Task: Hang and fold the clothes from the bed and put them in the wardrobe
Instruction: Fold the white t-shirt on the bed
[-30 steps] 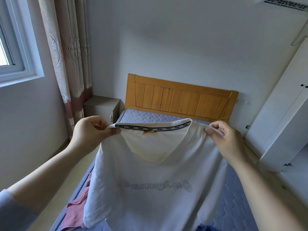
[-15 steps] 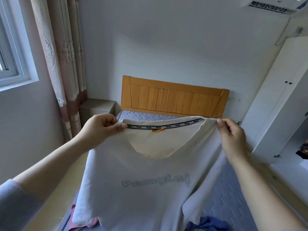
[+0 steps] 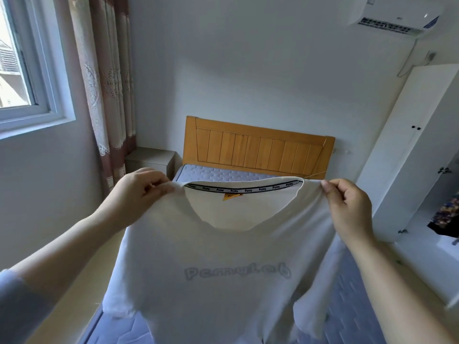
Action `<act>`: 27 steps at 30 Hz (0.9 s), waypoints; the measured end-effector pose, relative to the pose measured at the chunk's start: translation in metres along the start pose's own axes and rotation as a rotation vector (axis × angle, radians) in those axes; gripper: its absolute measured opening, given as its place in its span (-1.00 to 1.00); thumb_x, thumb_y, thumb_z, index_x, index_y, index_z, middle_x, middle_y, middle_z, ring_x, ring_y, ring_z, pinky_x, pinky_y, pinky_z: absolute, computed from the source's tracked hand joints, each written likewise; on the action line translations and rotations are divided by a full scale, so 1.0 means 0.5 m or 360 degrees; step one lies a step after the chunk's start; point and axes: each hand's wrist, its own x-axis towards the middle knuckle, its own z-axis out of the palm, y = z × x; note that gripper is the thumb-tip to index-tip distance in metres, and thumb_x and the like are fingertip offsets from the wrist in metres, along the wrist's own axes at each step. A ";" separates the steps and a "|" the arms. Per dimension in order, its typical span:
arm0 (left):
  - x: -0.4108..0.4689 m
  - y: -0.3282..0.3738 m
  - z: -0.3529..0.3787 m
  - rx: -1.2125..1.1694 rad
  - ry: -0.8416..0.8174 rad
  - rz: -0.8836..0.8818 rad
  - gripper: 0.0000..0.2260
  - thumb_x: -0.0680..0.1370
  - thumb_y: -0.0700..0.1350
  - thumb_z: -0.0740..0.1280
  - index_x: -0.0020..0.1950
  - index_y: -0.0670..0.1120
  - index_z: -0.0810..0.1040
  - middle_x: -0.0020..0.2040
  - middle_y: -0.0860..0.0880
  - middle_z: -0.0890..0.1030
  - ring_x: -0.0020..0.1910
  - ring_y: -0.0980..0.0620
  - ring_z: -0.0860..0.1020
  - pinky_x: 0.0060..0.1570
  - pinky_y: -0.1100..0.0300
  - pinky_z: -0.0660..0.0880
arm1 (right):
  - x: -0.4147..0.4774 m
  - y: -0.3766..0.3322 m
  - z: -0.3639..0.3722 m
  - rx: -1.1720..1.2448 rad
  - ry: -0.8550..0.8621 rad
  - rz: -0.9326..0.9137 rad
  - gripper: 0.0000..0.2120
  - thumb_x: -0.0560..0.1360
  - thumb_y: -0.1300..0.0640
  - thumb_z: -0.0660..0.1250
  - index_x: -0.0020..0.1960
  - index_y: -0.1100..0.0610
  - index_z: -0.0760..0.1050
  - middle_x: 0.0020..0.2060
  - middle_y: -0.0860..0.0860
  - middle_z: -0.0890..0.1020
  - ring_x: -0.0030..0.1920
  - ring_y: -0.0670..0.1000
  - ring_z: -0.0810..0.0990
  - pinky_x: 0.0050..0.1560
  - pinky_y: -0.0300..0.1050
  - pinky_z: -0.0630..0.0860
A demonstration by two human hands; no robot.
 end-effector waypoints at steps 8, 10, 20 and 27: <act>-0.190 0.186 -0.030 0.0179 0.0294 -0.0028 -0.64 0.56 0.10 0.32 -0.38 0.03 0.33 -0.49 -0.02 0.36 -0.46 0.00 0.32 -0.45 0.15 0.32 | -0.158 -0.053 -0.207 0.0056 0.0030 -0.0008 -0.82 0.59 0.10 0.30 -0.18 0.09 0.52 -0.40 -0.11 0.52 -0.34 -0.28 0.47 -0.35 -0.45 0.31; -0.215 0.216 -0.047 0.0189 0.0294 -0.0063 -0.56 0.54 0.13 0.33 -0.41 -0.03 0.26 -0.50 -0.05 0.29 -0.46 -0.01 0.25 -0.48 0.13 0.27 | -0.183 -0.063 -0.243 0.0044 0.0026 -0.0033 -0.84 0.59 0.08 0.30 -0.16 0.04 0.53 -0.39 -0.16 0.54 -0.31 -0.32 0.50 -0.34 -0.49 0.32; -0.275 0.246 -0.065 0.0320 0.0142 -0.0209 -0.44 0.51 0.22 0.33 -0.40 -0.20 0.26 -0.49 -0.04 0.26 -0.43 -0.07 0.24 -0.44 0.11 0.23 | -0.255 -0.023 -0.278 -0.0119 -0.0137 -0.0045 -0.69 0.53 -0.12 0.24 -0.22 0.09 0.51 -0.42 -0.02 0.55 -0.31 -0.09 0.49 -0.37 -0.27 0.31; -0.300 0.121 0.008 0.0411 -0.0018 -0.0391 -0.45 0.49 0.26 0.33 -0.42 -0.16 0.31 -0.51 -0.04 0.32 -0.45 -0.05 0.33 -0.47 0.15 0.25 | -0.297 0.066 -0.169 -0.0180 -0.0354 0.0141 -0.67 0.52 -0.17 0.25 -0.27 0.04 0.47 -0.43 -0.06 0.53 -0.39 -0.10 0.45 -0.36 -0.20 0.33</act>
